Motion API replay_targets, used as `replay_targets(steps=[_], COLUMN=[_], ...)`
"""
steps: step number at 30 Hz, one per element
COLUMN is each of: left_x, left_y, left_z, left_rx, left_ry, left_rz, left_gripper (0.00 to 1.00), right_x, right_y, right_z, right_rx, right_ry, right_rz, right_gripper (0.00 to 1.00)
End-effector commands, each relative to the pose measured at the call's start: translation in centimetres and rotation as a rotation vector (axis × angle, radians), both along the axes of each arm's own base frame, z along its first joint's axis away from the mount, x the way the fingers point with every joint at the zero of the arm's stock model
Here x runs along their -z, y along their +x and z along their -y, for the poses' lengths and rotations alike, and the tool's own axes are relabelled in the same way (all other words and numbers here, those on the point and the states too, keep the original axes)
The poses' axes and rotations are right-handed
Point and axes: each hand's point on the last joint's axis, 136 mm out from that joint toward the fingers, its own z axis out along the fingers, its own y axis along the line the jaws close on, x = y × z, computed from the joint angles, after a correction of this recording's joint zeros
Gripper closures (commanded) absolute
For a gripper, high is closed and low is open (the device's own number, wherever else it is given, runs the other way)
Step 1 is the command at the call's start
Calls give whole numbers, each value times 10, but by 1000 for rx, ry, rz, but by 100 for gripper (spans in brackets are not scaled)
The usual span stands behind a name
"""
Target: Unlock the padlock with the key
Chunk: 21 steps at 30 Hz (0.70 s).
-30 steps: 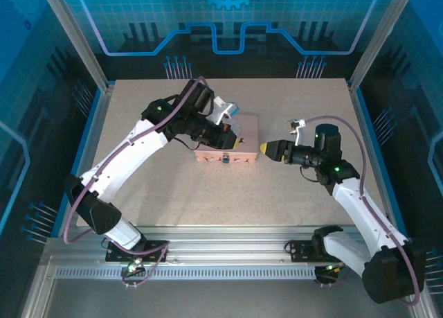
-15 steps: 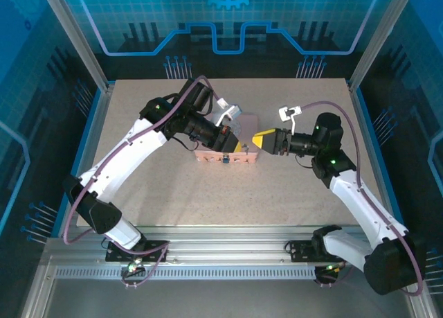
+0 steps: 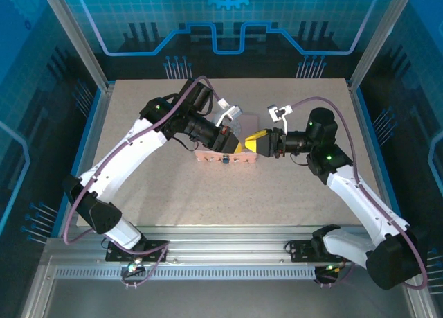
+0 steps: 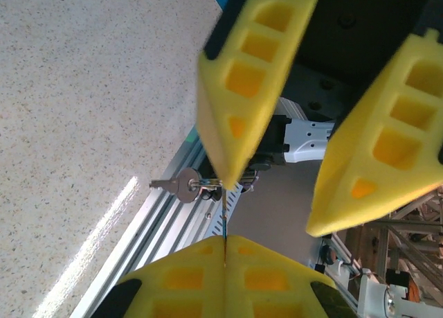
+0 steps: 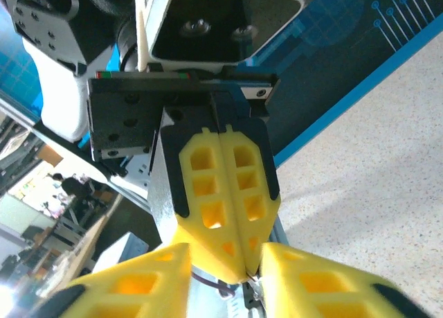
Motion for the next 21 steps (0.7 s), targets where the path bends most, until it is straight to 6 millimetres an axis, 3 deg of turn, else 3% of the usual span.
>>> replay_targets(steps=[1,3,7,21], left_x=[-15,-16,-15,-15], left_y=[-5,-6,-8,-9], left_z=[0,0,-1,-2], left_rx=[33,35,36,39], left_ry=[-55,-61,-66,-65], left_rz=[34,35,30,39], left_gripper=[100,100,100,100], right_x=[-4,-2,-3,2], right_y=[-4,0,3,-8], right_z=[-2,-1,-1,2], right_rx=[-22,1,14,-26], right_ry=[-17,-28,-22,-34], right_rz=[19,14,23,16], right_gripper=[58,47,45,81])
